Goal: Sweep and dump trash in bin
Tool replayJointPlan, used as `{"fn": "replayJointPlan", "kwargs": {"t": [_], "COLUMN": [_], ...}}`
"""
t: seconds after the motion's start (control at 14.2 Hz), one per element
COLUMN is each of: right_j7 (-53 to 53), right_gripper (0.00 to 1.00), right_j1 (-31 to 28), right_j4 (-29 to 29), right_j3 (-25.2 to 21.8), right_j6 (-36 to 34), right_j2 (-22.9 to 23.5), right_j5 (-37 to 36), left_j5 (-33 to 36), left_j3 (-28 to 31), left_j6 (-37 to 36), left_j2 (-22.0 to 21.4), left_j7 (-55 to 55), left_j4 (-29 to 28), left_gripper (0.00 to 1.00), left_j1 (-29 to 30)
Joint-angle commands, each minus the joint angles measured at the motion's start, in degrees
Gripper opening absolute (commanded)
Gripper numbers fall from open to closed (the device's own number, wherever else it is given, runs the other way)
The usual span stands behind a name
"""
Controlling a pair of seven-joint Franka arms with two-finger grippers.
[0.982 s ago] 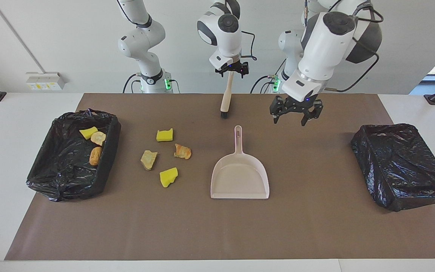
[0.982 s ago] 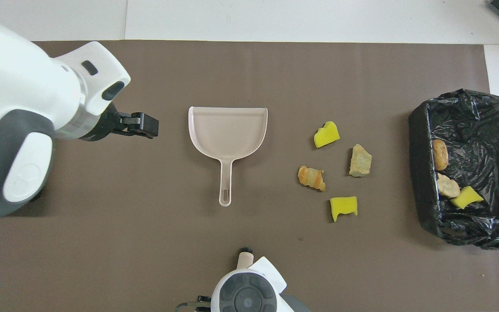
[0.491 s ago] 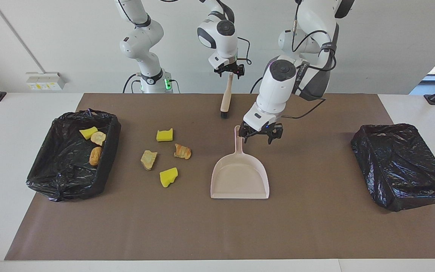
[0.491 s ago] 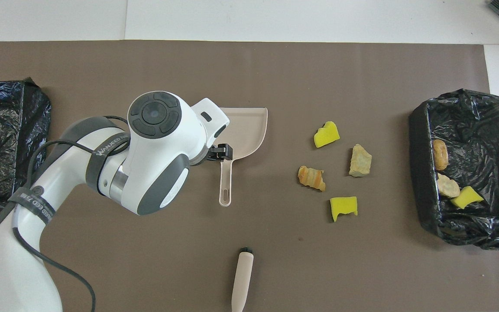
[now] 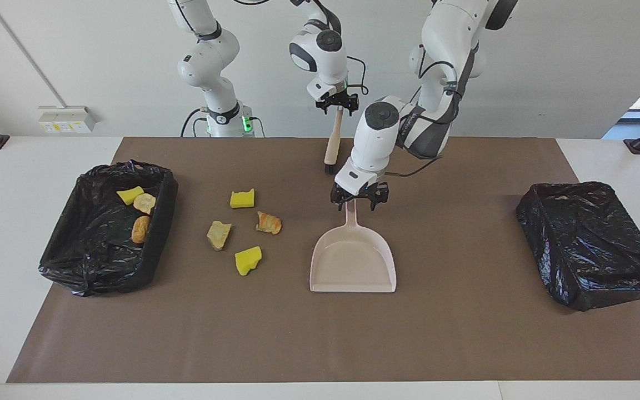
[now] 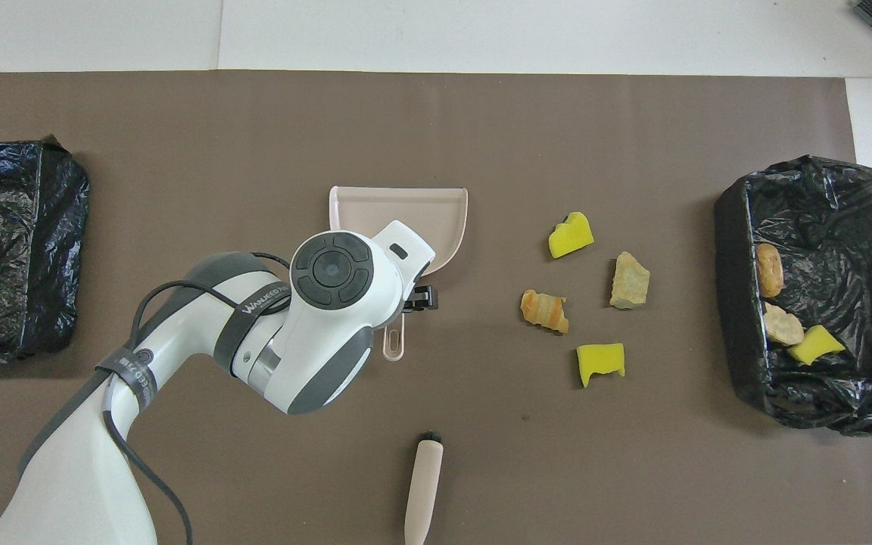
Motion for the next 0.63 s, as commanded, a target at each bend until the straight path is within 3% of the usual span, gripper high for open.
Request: {"fn": "replayJointPlan", "kwargs": {"t": [0.0,0.07,0.14,0.21,0.28,0.56], "right_j7": [0.5,0.4,0.2,0.1,0.1,-4.0], "right_gripper": [0.00,0.00,0.00,0.00,0.00,0.00], "right_j1": [0.3,0.3,0.3,0.3,0.2,-1.6], "right_j4": [-1.7,-1.6,-1.6,-1.6,-1.6,-0.8], "right_j3": [-0.2,-0.2,-0.2,-0.2,-0.2,-0.2], "right_j6": [3.3,5.0,6.3,7.5,8.6,8.5], "right_j2": [-1.6,-1.3,-1.0,-0.8,-0.2,1.2], "right_j5": [1.1,1.1,1.1,1.1,1.1,1.1], "left_j5": [3.2,5.7,6.4,6.7,6.9,6.8], "left_j3": [0.4,0.4,0.4,0.4,0.4,0.4], "left_j6": [2.0,2.2,2.5,2.6,2.7,2.6], "left_j2": [0.4,0.8,1.4,1.8,1.8,1.8], "left_j7": [-2.0,-2.9,-4.6,-5.1,-5.0,-5.0], "left_j4": [-1.3,-1.3,-0.7,-0.5,-0.4,-0.5], "left_gripper": [1.00,1.00,0.83,0.78,0.65,0.42], "left_j1": [-1.0,-1.3,-1.4,-1.3,-1.3,-1.4]}}
